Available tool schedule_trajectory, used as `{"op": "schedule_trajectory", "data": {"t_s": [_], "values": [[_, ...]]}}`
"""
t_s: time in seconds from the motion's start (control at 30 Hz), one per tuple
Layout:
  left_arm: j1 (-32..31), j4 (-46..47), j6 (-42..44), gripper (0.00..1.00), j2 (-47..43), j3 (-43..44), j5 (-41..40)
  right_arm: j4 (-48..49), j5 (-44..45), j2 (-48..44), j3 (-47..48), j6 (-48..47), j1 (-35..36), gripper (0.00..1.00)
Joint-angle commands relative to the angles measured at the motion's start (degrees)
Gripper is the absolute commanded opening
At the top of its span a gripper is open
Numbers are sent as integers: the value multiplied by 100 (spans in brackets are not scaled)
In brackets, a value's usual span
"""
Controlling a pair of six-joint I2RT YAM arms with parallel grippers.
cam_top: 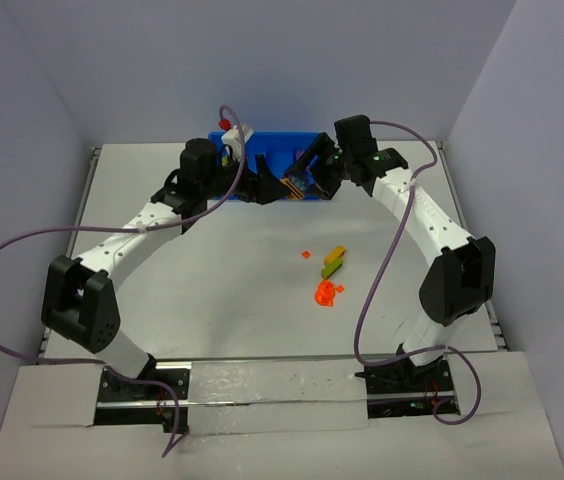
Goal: Sort the legos into containers by color
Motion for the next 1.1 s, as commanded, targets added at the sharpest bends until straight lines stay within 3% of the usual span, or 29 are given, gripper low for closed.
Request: {"op": "schedule_trajectory", "data": {"t_s": [0.0,0.27,0.37,0.57,0.9,1.07], "values": [[-67,203,-127,90,151,405,-307,253,-78,-312,-6,136,35,0],[-176,-45,15,88,351,628,-772,279,-254,-341,3,189,78,0],[-191,-27,0,83,395,662,-739,288,-293,-341,6,192,90,0],[-191,12,-63,62,434,666,-592,336,-358,-332,-21,213,105,0],[-182,-27,-88,15,281,357,-456,349,-253,-306,51,188,-68,0],[-185,-65,-77,0,144,174,-392,356,-187,-306,143,169,-246,0]]}}
